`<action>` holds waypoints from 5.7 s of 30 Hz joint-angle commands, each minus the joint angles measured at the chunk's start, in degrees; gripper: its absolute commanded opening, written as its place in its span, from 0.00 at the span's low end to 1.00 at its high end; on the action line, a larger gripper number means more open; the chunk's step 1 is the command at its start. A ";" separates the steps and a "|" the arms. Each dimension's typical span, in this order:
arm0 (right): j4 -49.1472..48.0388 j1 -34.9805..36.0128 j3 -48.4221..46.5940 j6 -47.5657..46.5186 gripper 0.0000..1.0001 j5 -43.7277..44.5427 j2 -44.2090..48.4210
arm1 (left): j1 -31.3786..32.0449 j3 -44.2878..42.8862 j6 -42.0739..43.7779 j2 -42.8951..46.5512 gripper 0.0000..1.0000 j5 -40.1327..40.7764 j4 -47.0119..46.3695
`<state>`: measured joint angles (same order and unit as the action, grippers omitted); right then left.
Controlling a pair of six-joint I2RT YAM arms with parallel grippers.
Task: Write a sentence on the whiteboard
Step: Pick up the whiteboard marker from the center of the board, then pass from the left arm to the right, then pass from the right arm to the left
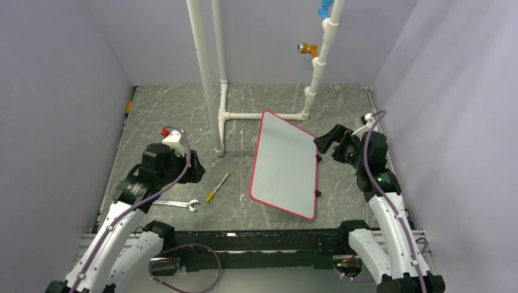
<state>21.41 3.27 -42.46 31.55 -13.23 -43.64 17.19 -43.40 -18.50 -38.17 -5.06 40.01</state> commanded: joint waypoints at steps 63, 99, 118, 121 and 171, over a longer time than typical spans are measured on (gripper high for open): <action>7.75 1.56 -6.84 -4.00 1.00 -13.20 -1.35 | 23.63 0.65 -0.86 -13.49 0.00 13.81 -7.01; -10.18 34.02 -21.34 3.00 0.49 -25.70 -20.55 | 35.21 -36.19 37.40 -26.96 0.00 -11.35 3.94; -6.51 36.28 -20.90 1.30 0.36 -27.59 -22.39 | 35.38 -35.89 38.29 -27.16 0.00 -9.05 2.94; -7.30 36.59 -20.05 1.62 0.20 -27.70 -22.45 | 35.40 -35.81 38.19 -27.39 0.00 -9.60 2.57; -6.84 36.62 -19.48 -2.58 0.00 -26.74 -14.08 | 34.32 -15.49 40.88 -10.10 0.55 -3.81 -11.70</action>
<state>18.70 39.66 -61.87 28.16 -38.15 -58.39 51.81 -59.22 22.20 -49.56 -6.50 31.86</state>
